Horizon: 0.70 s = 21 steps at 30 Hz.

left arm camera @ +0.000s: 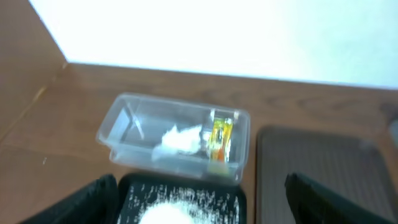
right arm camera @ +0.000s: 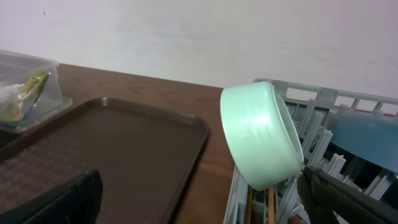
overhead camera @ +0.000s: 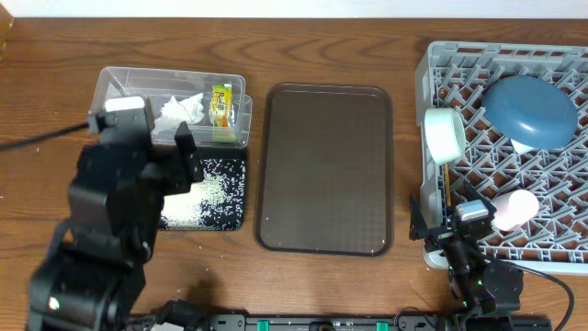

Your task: Sort waste into correct bins and load items into the dishwasher rack

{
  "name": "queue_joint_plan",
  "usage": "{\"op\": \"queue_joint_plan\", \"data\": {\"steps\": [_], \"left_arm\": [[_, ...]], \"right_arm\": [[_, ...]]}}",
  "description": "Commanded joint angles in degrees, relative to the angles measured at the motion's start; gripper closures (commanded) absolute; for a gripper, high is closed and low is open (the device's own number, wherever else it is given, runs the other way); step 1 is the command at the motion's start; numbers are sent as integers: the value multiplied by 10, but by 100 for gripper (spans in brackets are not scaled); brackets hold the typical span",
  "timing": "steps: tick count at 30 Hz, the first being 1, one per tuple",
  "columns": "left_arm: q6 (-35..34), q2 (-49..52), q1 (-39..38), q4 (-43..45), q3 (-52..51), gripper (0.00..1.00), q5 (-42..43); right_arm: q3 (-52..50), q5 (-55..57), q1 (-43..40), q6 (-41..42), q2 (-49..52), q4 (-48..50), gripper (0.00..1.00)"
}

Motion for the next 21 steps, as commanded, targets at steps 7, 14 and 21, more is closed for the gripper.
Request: {"op": "queue_joint_plan", "data": {"steps": [7,14,21], "left_arm": [[23,-194,57,153,-237,12,31],[23,-340,72,265,-411,12,31],[23,-421,80,350,-547,12,38]], "right_arm": [[-2,-1,-5,7,-1,-1,1],[-2,-1,-5,7,-1,-1,1],[-2,-1,-5,7,-1,-1,1]]}}
